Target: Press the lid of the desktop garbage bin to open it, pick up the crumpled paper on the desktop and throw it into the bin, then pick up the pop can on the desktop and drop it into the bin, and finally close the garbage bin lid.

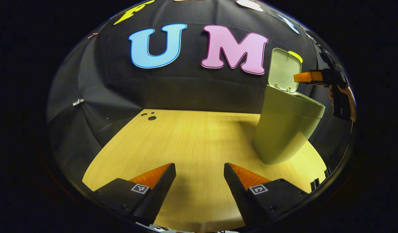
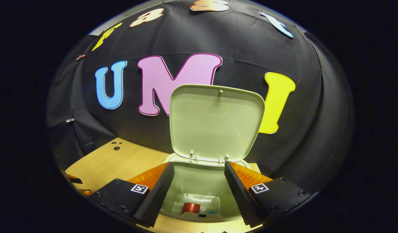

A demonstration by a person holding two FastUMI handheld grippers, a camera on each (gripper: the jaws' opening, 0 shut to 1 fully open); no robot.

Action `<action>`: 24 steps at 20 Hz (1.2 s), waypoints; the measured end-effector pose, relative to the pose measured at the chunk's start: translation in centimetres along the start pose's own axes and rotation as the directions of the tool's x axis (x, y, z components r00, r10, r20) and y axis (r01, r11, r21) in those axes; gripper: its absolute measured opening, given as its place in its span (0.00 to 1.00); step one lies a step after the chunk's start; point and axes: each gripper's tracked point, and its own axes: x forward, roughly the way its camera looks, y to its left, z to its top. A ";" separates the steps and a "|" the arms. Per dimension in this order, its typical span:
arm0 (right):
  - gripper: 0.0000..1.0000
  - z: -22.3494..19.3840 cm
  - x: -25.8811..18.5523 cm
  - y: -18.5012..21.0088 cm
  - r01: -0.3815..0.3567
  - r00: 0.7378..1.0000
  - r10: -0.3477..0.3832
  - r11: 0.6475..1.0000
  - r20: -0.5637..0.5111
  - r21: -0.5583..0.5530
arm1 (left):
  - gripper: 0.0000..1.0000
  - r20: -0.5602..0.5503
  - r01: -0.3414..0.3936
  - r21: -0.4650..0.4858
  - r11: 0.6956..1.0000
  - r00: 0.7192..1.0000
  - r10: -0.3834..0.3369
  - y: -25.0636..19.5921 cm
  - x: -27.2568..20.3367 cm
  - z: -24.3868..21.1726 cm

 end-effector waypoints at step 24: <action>0.97 16.5 2.3 -0.9 0.040 0.986 -0.036 0.999 0.161 -0.026 | 0.96 -0.006 -0.061 -0.073 0.995 0.998 0.061 3.9 -1.3 -1.6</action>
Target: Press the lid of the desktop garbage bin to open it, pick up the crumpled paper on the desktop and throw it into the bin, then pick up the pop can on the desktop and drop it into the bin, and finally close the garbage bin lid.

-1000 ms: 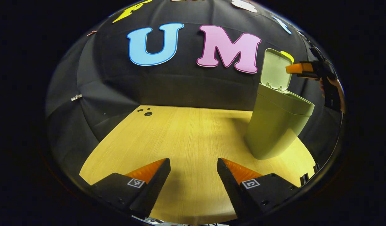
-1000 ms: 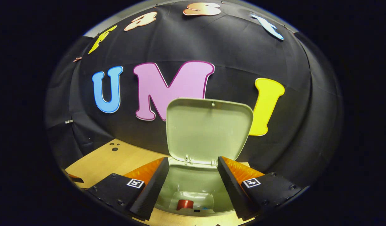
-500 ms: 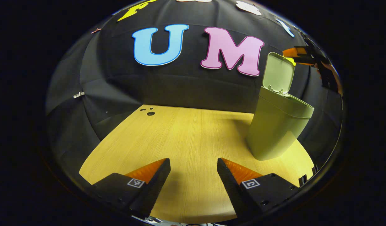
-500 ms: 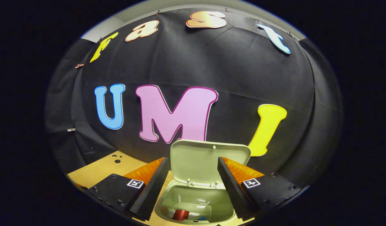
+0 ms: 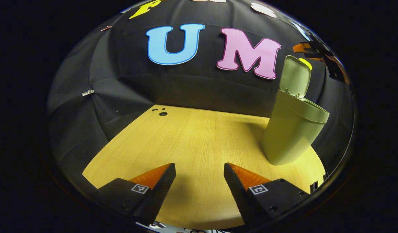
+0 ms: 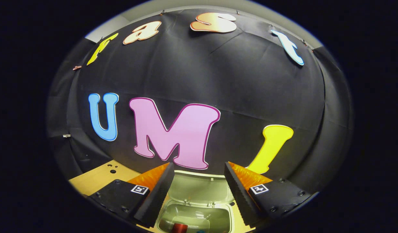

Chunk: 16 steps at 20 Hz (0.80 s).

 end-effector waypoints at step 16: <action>0.98 -3.1 5.6 -3.1 0.046 0.991 -0.031 0.993 -0.133 0.112 | 0.96 -0.025 -0.049 -0.020 0.999 0.999 0.048 2.4 -0.4 -1.1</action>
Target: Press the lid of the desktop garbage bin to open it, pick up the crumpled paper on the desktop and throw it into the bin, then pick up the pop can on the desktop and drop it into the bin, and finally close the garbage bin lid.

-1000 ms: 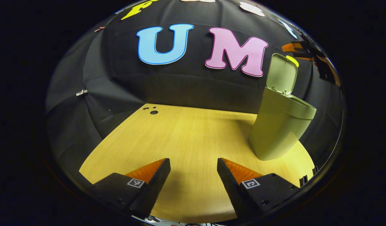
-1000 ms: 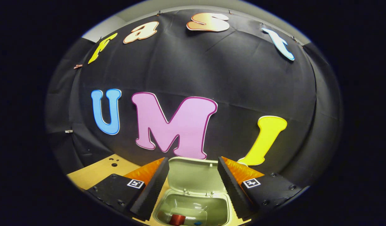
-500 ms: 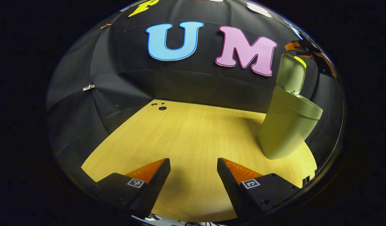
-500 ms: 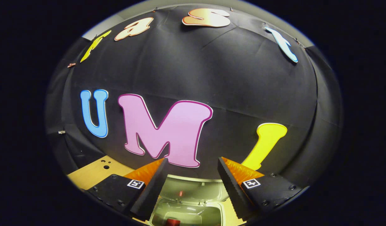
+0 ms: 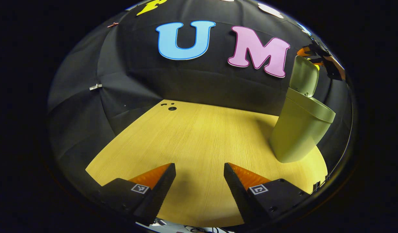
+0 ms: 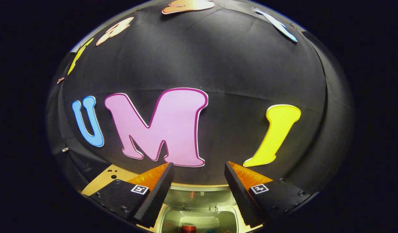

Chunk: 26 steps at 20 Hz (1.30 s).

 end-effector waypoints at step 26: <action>0.98 -10.9 -10.7 0.7 -0.004 0.992 0.001 1.000 -0.126 -0.027 | 0.96 -0.009 0.123 0.089 0.988 0.992 -0.123 -3.0 -0.6 -1.1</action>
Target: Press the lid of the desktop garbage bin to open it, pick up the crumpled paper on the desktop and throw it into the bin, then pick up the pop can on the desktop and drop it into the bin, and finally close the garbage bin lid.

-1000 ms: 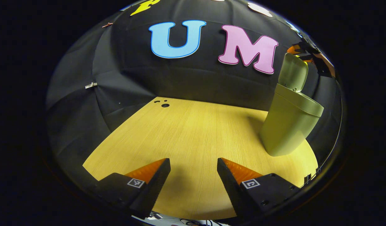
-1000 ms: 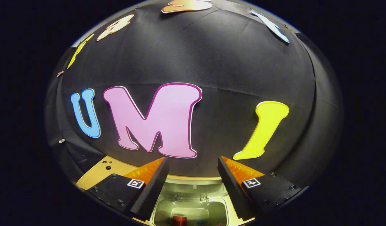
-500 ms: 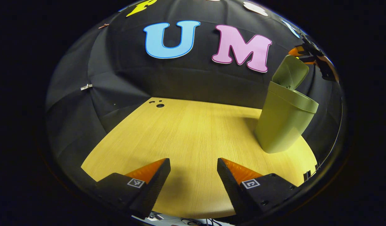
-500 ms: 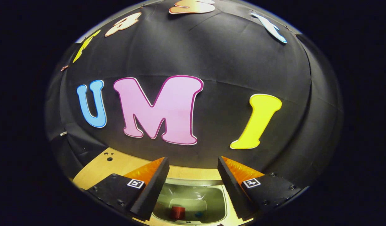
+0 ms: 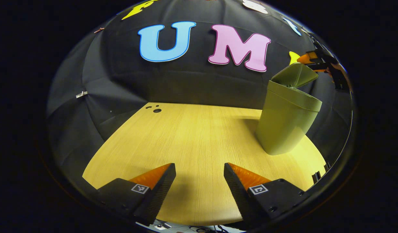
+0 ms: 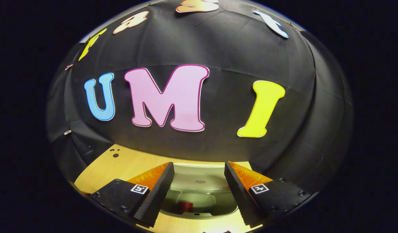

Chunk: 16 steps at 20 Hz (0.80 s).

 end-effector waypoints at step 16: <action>0.99 -9.9 -1.1 0.4 0.016 0.988 -0.004 0.997 -0.153 0.078 | 0.96 -0.026 0.033 0.033 0.999 0.999 -0.032 -1.1 0.3 -0.8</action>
